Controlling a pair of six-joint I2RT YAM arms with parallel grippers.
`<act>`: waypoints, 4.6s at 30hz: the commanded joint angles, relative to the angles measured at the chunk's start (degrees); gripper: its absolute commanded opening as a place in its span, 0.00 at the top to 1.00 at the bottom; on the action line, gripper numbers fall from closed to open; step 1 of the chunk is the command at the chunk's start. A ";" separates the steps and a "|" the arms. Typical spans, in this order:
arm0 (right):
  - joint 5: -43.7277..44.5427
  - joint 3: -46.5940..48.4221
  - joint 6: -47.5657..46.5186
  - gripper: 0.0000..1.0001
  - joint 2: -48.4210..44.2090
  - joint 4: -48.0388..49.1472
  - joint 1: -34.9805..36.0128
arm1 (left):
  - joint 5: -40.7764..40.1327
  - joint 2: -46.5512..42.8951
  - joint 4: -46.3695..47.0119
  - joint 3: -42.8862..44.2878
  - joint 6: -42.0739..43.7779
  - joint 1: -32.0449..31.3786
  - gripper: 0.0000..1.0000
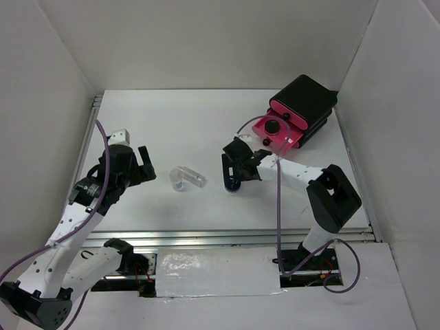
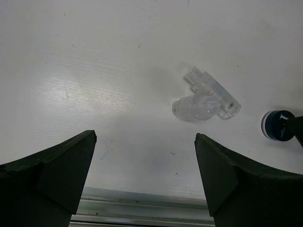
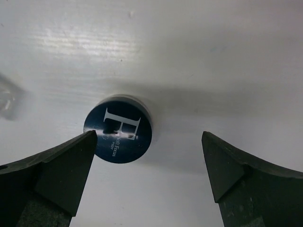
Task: Organize the makeup
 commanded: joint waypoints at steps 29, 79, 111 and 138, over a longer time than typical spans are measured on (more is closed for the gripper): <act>3.25 3.14 5.61 0.54 7.30 1.36 5.45 | -2.05 -1.43 0.69 -0.09 -0.05 -3.08 0.01; 8.55 12.20 -3.17 0.55 1.83 1.27 -12.84 | -1.44 -1.25 0.95 -0.45 0.21 -6.69 0.01; 35.61 36.44 -16.53 0.36 29.51 -9.81 -15.38 | -2.14 -0.46 0.60 -0.27 -0.14 -8.00 0.01; 32.17 54.55 -28.14 0.37 41.64 -0.49 -20.21 | -0.56 2.36 0.95 -0.09 0.91 -8.18 0.01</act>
